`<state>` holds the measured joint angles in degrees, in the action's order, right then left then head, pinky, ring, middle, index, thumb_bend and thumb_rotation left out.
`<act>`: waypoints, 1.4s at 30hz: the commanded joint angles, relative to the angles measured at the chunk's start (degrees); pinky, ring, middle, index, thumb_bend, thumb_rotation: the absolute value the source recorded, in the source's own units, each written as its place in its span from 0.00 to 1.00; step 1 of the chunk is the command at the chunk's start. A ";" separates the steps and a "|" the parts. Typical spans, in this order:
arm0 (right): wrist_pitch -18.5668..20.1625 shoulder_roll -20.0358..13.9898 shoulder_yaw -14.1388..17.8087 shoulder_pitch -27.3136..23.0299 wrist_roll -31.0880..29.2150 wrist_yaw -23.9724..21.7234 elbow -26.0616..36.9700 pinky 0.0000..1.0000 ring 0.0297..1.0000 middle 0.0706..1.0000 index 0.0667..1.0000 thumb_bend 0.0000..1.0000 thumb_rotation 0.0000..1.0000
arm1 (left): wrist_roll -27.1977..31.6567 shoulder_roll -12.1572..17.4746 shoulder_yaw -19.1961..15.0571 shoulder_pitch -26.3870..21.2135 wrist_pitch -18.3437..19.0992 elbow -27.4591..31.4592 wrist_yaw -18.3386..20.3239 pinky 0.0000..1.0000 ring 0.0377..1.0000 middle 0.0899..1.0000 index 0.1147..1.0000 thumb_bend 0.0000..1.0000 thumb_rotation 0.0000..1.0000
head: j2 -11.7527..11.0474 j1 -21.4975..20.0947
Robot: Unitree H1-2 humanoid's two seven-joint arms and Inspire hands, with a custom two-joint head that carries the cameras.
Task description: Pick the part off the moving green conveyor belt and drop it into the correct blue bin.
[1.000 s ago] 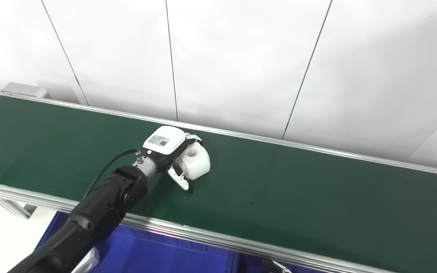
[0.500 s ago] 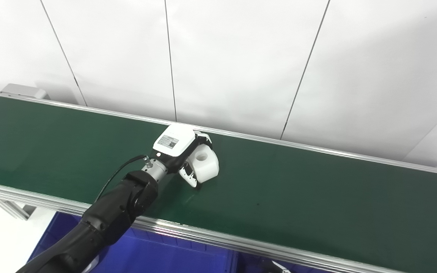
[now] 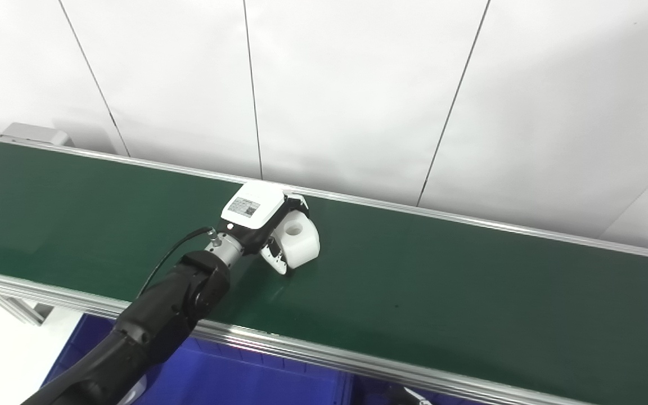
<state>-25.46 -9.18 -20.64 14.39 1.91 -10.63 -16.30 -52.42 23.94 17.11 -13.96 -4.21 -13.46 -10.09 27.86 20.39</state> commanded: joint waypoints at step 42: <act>-1.43 -2.31 3.67 4.01 -5.38 -6.19 15.21 0.79 0.82 0.86 0.86 0.85 1.00 | -0.34 -4.39 -12.12 35.92 3.03 52.28 23.18 0.25 0.42 0.45 0.42 0.50 0.00 | 19.36 9.76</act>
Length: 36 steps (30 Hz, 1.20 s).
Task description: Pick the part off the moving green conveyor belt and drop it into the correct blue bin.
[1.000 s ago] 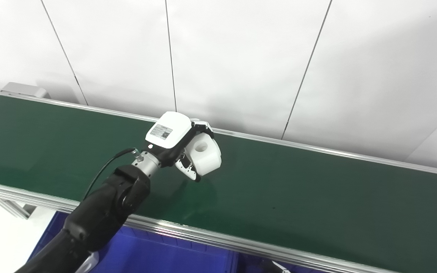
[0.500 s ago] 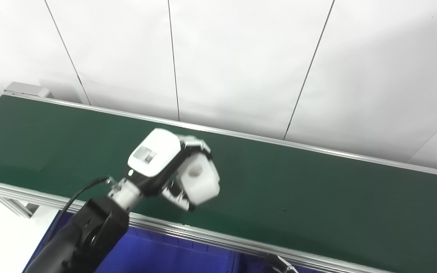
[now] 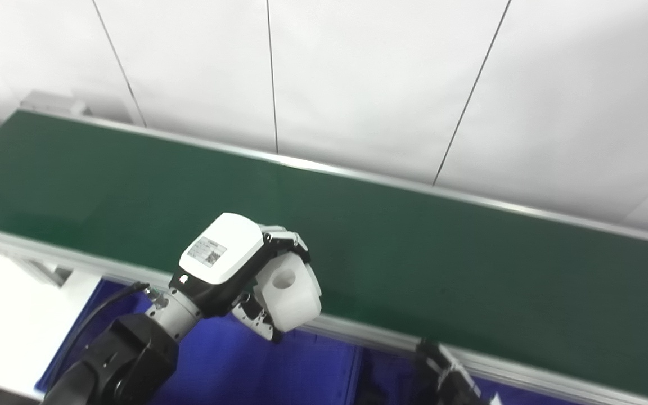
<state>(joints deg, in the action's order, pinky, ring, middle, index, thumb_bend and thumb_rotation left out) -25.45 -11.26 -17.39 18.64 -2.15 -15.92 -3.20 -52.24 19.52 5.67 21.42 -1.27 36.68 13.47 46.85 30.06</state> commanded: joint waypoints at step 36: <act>-0.81 -1.43 2.43 -0.90 -3.59 -3.00 4.01 0.74 0.79 0.83 0.83 0.85 0.97 | -2.27 0.93 -7.43 11.34 -3.36 -9.78 -7.59 0.30 0.43 0.44 0.44 0.50 0.00 | 2.23 1.01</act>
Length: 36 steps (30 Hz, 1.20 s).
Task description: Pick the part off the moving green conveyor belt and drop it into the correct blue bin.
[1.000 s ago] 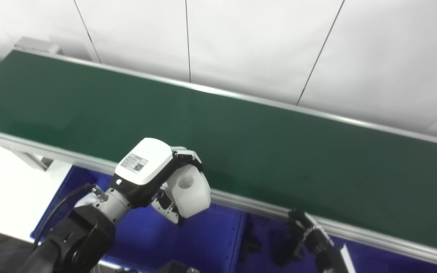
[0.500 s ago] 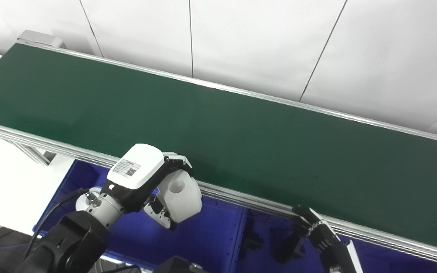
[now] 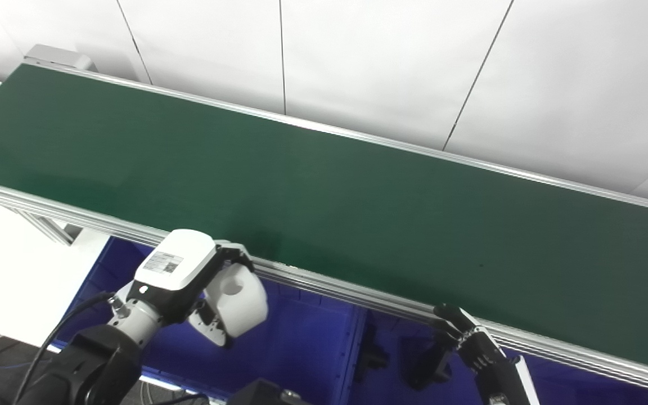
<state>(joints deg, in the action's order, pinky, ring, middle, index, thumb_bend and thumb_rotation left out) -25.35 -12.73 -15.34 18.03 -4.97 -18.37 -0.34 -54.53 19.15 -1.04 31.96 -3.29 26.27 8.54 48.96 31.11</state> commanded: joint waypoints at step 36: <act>-0.71 0.28 0.39 -0.41 -0.44 -0.49 1.74 0.75 0.80 0.83 0.83 0.85 0.97 | 1.75 3.74 -5.67 2.59 1.81 -12.72 -11.53 0.50 0.57 0.61 0.43 0.50 0.07 | 0.66 -0.16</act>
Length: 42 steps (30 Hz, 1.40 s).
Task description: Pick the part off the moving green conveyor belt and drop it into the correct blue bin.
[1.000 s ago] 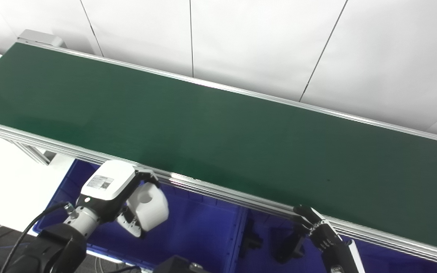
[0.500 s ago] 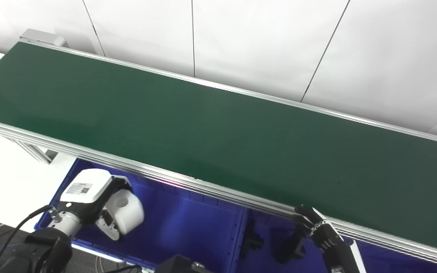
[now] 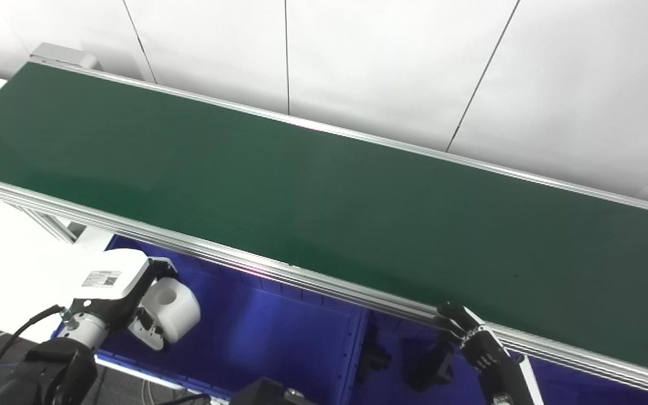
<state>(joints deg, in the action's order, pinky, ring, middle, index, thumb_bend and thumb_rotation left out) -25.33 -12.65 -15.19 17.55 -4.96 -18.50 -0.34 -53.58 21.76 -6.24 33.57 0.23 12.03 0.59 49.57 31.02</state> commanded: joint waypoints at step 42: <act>-0.04 1.99 -0.20 0.02 1.64 0.51 1.48 0.75 0.79 0.83 0.83 0.85 0.96 | 11.45 -5.70 6.86 0.30 -25.95 20.87 -8.18 0.62 0.70 0.73 0.70 0.85 0.88 | -0.10 -7.23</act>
<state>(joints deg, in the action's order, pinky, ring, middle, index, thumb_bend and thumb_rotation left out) -25.26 -11.34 -15.35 17.63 -3.29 -18.28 -0.20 -43.49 15.88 0.49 34.23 -23.75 31.05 -5.82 49.40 24.10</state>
